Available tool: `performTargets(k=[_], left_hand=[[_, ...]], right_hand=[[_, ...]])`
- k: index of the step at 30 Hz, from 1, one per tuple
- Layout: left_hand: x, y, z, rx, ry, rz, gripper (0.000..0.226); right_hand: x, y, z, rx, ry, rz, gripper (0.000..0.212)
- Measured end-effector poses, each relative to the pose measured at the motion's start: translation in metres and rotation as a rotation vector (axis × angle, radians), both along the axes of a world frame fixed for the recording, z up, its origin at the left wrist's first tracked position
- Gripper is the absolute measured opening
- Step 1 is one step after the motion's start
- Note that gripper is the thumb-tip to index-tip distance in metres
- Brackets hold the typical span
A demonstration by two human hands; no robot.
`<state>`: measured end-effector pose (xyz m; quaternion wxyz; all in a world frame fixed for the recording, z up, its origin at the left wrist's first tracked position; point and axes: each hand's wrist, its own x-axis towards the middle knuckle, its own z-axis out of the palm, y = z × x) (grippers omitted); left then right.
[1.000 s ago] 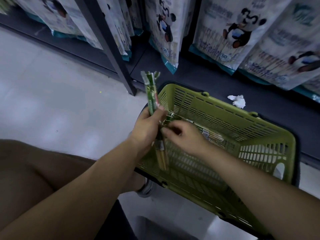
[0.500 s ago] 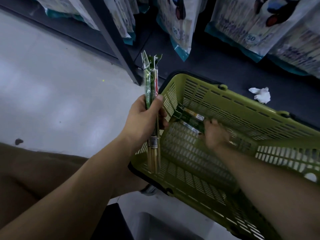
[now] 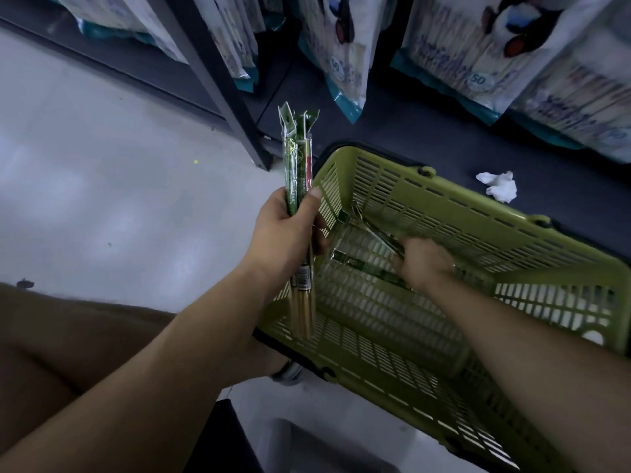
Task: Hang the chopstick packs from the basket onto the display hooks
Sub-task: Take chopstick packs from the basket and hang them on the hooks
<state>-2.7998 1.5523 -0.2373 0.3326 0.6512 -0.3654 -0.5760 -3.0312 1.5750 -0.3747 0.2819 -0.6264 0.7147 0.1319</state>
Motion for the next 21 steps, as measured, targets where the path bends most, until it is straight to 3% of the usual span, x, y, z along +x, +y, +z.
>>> performTargets(k=[3,6,8,11,14,16,19,21], left_hand=[[-0.004,0.007,-0.002,0.021,-0.003,-0.024,0.028],[-0.011,0.014,-0.001,-0.027,-0.013,-0.092,0.02],[-0.018,0.016,0.0,-0.052,0.039,-0.072,0.014],[-0.021,0.013,0.007,-0.015,0.12,0.02,0.028],[-0.015,0.008,0.009,0.07,0.098,0.082,0.023],[-0.01,0.007,0.008,0.093,0.065,0.085,0.022],[-0.007,0.006,0.004,0.076,0.035,0.098,0.02],[-0.007,0.004,0.004,0.066,0.073,0.122,0.021]], right_hand=[[0.011,-0.004,0.036,-0.11,-0.238,-0.083,0.015],[0.035,-0.008,0.082,-0.154,-0.467,-0.06,0.024],[0.054,-0.009,0.111,-0.163,-0.563,0.0,0.025],[0.075,-0.006,0.136,-0.219,-0.676,0.012,0.026],[0.076,0.002,0.138,-0.185,-0.778,-0.017,0.023],[0.075,0.004,0.133,-0.109,-0.915,-0.111,0.014],[0.072,0.003,0.12,-0.078,-1.132,-0.425,0.013],[0.062,-0.001,0.1,-0.179,-0.987,-0.454,0.014]])
